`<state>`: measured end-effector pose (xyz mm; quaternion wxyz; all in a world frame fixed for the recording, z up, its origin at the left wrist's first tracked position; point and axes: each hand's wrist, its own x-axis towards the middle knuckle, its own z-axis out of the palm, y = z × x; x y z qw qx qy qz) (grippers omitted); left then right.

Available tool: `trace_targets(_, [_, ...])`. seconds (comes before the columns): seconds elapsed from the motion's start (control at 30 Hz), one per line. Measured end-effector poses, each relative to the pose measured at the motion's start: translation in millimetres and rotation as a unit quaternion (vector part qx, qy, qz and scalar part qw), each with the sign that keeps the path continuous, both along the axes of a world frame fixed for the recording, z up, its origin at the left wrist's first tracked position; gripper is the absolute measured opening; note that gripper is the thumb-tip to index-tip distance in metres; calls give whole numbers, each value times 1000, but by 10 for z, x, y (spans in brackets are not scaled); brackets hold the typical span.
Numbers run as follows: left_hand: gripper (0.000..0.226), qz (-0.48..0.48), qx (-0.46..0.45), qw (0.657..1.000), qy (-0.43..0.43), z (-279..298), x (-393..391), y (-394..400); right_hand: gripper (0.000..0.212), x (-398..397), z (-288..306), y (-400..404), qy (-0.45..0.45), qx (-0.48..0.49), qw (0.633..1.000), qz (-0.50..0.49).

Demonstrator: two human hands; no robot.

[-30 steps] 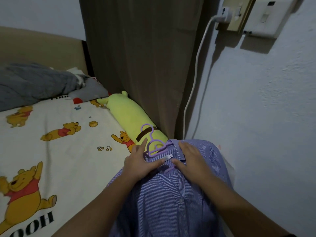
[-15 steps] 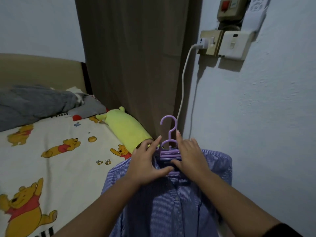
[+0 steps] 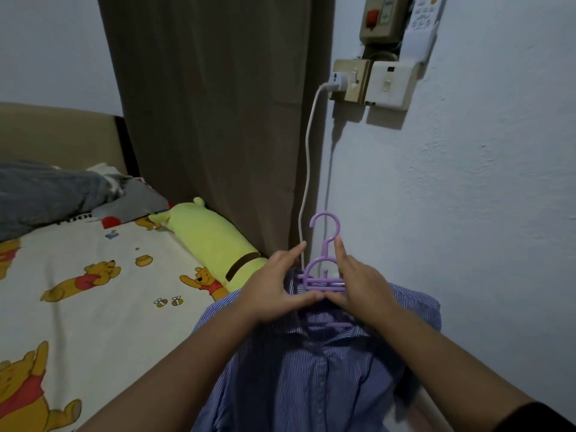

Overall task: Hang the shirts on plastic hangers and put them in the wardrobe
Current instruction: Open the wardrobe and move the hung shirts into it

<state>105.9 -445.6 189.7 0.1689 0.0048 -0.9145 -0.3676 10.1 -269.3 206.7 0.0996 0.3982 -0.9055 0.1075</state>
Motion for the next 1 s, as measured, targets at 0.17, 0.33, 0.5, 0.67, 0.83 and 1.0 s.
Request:
trace_targets(0.17, [86, 23, 43, 997, -65, -227, -6, -7, 122, 10, -175, 209, -183, 41, 982, -14])
trace_targets(0.33, [78, 91, 119, 980, -134, -676, -58, -120, 124, 62, -364, 217, -227, 60, 972, -3])
trace_targets(0.5, [94, 171, 151, 940, -254, -1166, -139, -324, 120, 50, -596, 38, -229, 43, 972, 10])
trace_targets(0.67, [86, 203, 217, 904, -306, -1398, -233, -416, 118, -65, -845, -124, -203, 27, 979, 20])
trace_targets(0.83, [95, 193, 275, 853, -399, -1476, -238, -473, 117, -166, -955, -239, -203, 34, 978, 37])
trace_targets(1.0, [99, 162, 277, 846, -426, -1512, -230, -512, 116, -218, -951, -302, -203, 34, 978, 46])
